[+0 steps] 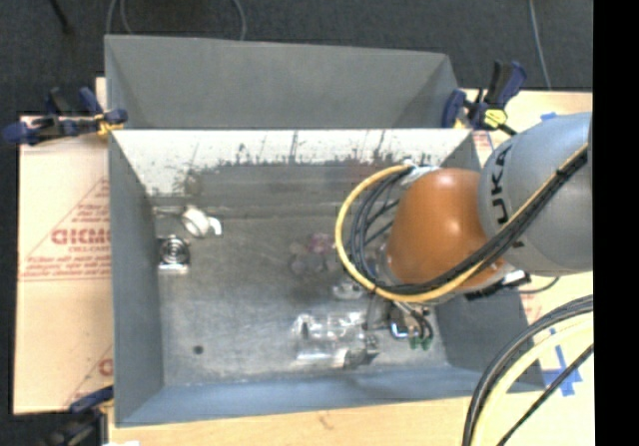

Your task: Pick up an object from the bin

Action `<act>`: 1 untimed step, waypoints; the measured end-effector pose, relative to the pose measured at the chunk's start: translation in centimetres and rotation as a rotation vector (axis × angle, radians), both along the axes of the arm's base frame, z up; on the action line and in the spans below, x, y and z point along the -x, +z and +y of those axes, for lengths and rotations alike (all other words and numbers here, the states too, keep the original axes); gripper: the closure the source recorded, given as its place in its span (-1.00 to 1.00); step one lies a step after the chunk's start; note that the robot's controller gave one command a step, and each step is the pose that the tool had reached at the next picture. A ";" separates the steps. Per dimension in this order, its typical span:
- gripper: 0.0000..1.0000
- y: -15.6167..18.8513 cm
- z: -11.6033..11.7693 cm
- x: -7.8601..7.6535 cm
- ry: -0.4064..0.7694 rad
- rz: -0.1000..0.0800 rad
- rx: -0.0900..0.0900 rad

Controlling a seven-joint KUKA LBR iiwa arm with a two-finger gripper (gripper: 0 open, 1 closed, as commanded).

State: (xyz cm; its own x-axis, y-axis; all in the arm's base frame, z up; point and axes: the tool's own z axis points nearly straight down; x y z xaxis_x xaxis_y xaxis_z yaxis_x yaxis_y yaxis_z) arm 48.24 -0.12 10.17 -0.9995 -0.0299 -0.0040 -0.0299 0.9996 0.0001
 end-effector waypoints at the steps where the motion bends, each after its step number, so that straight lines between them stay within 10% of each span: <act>1: -1.00 0.9 1.6 -0.1 0.104 -0.002 0.001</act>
Offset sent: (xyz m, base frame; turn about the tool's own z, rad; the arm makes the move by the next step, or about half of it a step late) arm -0.0005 0.0165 0.0089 -0.1064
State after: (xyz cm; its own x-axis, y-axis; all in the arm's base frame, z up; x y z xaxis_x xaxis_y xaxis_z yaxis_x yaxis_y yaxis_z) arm 48.30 1.45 11.09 -0.9910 -0.1338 -0.0057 -0.1338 0.9910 -0.0006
